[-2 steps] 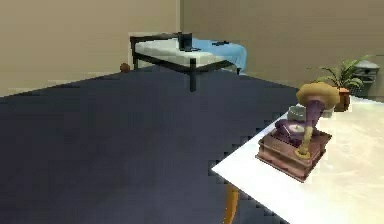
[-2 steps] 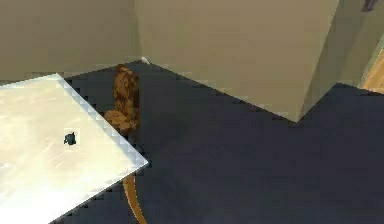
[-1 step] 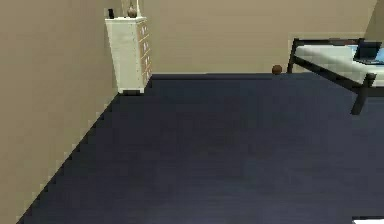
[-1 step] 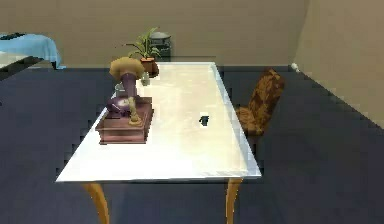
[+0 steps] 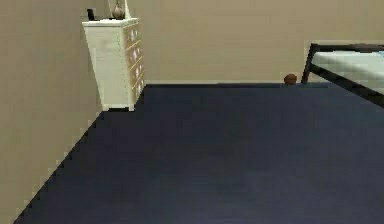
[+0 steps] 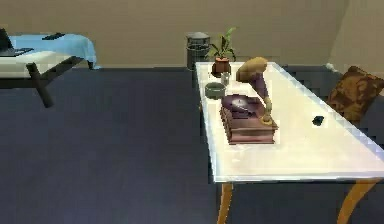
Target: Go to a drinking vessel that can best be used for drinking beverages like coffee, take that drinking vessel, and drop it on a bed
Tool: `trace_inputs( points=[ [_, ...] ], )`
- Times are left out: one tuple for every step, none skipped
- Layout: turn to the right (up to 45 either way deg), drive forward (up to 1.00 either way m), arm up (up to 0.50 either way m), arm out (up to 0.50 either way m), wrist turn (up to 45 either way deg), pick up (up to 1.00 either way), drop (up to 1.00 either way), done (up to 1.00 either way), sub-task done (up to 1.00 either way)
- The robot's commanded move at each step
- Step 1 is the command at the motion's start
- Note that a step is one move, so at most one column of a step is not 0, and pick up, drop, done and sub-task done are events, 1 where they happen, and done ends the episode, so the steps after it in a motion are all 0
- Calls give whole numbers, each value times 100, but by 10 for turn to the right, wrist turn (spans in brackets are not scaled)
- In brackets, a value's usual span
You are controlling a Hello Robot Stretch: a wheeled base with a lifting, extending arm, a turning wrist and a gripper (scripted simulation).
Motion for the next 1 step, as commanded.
trace_inputs(
  points=[
    [450, 0, 0, 0, 0, 0, 0, 0, 0]
  ],
)
